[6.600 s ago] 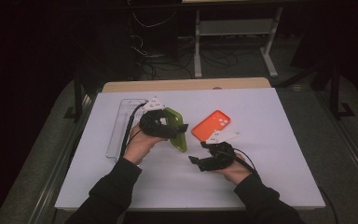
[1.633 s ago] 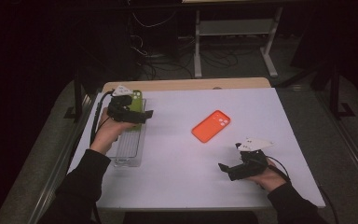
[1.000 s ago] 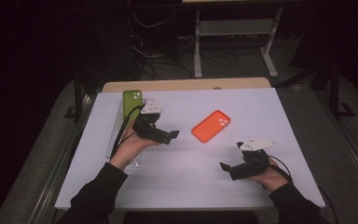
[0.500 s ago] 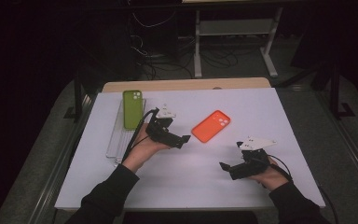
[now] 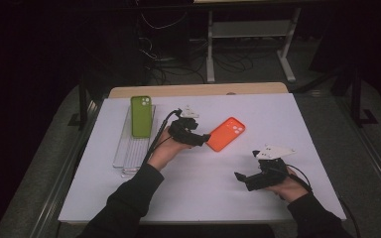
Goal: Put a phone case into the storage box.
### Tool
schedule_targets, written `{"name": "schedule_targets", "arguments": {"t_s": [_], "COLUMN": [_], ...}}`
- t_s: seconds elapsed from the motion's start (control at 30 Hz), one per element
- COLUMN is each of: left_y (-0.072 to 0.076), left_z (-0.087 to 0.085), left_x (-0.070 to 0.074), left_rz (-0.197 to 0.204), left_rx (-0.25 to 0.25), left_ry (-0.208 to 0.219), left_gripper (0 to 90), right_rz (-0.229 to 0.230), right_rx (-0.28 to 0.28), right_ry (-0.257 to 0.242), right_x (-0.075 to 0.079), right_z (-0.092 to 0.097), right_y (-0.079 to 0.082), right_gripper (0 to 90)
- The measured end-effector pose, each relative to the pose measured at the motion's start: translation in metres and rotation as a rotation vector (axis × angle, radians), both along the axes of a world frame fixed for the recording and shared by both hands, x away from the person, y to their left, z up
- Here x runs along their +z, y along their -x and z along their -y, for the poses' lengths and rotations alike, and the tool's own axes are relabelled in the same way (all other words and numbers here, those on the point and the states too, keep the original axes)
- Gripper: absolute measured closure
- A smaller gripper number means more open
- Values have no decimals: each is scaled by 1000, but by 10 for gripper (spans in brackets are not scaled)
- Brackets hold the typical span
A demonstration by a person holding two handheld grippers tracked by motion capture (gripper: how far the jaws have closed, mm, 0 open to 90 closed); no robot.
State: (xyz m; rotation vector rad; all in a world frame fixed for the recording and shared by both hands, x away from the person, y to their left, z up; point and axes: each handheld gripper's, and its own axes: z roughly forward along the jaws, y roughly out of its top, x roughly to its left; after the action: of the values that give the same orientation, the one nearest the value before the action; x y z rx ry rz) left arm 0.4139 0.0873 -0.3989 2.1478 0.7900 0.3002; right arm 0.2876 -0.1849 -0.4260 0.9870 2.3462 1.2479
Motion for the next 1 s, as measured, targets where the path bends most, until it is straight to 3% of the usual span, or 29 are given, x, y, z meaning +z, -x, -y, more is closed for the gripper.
{"name": "schedule_targets", "arguments": {"t_s": [0.1, 0.23, 0.33, 0.4, 0.53, 0.6, 0.73, 0.8, 1.0], "left_y": [-10, -25, -35, -40, -45, -44, -38, -34, -20], "left_z": [5, 9, 10, 9, 7, 9, 15, 18, 33], "left_x": [-8, -18, -26, -30, -43, -46, -47, -48, -47], "left_rz": [-4, 3, -28, -40, -91, -113, -105, -116, -119], "left_rx": [12, 35, 61, 64, 58, 54, 27, 21, -55], "left_ry": [-3, -39, -30, -52, -65, -50, -77, -52, -62], "left_gripper": [495, 693, 819, 884, 899, 899, 899, 899, 899], "right_rz": [0, 1, 3, 0, -2, 3, 6, 1, 3], "right_rx": [4, 6, -3, -3, -5, -5, -5, -8, -3], "right_ry": [0, 1, -2, -2, -2, 0, 0, -6, -5], "right_x": [0, -1, 0, 0, 0, 0, -1, 0, 0], "right_z": [0, 1, 2, 2, 4, 4, 4, 4, 4], "right_y": [0, 1, 1, 2, 3, 3, 3, 3, 4], "right_gripper": [0, 0, 0, 0, 0, 0, 0, 0, 0]}}
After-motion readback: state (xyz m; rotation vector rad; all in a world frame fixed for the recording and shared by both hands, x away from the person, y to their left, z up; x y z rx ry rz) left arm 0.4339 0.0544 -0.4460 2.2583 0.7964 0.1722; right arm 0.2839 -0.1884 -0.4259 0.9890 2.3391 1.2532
